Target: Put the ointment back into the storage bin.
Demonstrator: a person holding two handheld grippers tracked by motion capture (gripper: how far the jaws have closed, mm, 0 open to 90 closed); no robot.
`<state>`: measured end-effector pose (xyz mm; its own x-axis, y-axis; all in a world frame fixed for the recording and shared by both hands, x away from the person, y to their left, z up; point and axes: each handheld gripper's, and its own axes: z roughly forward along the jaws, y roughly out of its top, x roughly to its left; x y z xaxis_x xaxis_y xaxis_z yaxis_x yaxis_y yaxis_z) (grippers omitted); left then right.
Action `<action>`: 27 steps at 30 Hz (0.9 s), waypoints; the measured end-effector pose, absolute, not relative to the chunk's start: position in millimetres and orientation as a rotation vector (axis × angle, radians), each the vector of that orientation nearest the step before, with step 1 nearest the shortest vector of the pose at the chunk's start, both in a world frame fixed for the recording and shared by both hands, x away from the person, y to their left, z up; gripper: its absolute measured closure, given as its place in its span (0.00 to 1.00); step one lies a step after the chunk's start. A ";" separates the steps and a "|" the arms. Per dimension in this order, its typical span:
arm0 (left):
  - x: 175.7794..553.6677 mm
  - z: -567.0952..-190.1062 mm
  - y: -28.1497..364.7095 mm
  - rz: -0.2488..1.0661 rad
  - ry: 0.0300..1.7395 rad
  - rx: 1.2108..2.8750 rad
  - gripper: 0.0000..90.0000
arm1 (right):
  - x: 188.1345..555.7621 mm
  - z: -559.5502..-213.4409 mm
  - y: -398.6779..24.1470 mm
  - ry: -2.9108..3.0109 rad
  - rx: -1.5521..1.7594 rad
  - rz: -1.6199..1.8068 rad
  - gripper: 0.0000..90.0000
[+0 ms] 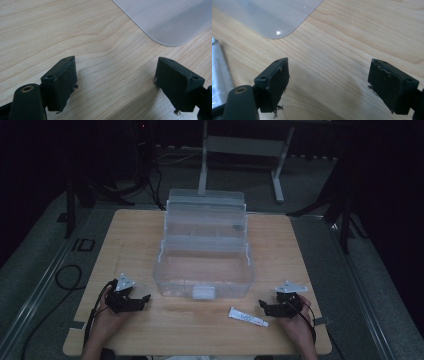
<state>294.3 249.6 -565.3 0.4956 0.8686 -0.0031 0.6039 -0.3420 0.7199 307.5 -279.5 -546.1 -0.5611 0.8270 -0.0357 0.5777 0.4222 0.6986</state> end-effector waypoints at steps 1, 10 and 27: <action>294.2 -565.4 249.5 0.509 1.206 2.071 0.20 | 306.2 -543.8 -278.4 2.315 1.187 0.905 0.21; 294.1 -565.3 249.4 0.509 1.208 2.070 0.20 | 298.1 -530.2 -274.6 2.381 1.081 0.811 0.25; 294.1 -565.3 249.4 0.510 1.208 2.070 0.20 | 292.1 -505.5 -279.7 2.428 1.012 0.794 0.36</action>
